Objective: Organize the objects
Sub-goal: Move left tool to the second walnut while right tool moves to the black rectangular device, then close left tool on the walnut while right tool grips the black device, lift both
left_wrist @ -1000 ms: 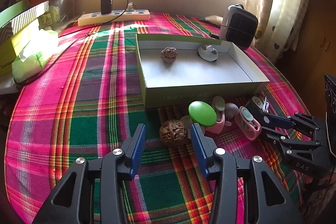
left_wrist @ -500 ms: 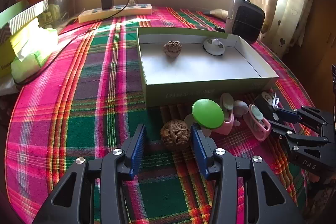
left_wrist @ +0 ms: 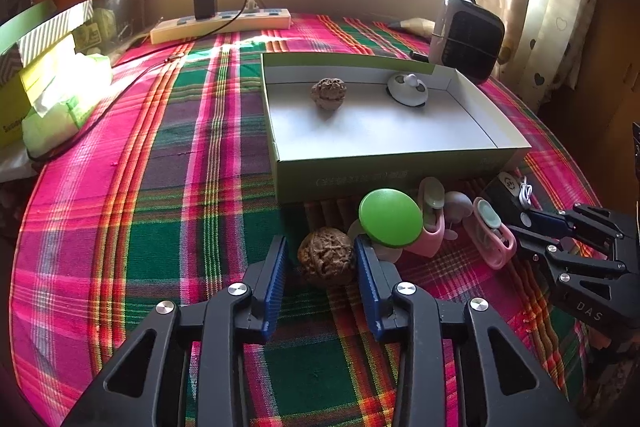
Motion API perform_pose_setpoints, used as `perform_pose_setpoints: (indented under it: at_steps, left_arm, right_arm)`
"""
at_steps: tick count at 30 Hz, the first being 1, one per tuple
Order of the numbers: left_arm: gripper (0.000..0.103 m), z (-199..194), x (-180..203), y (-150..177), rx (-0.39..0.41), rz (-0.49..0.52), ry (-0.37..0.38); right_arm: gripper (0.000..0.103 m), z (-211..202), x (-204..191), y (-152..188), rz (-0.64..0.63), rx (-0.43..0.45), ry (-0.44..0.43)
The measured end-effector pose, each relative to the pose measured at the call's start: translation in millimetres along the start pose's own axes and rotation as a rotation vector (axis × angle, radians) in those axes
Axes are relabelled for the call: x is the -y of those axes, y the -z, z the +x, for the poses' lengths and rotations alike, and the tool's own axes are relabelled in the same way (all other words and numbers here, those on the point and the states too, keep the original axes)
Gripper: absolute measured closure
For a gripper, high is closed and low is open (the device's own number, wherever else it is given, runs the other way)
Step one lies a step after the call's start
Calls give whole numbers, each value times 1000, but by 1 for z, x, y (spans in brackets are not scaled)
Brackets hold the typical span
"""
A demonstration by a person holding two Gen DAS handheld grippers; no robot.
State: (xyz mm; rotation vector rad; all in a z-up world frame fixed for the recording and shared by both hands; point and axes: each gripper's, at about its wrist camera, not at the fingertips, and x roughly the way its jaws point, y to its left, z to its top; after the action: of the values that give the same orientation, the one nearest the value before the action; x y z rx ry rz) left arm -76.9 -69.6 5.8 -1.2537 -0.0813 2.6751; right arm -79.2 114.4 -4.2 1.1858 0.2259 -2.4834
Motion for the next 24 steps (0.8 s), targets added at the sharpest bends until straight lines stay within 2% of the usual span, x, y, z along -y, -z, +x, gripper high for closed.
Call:
perform_pose_setpoints:
  at_steps: [2, 24]
  left_arm:
    - [76, 0, 0, 0, 2, 1, 0]
    - [77, -2, 1, 2, 5, 5, -1]
  right_arm:
    - [75, 0, 0, 0, 0, 0, -1]
    - [75, -3, 0, 1, 13, 5, -14]
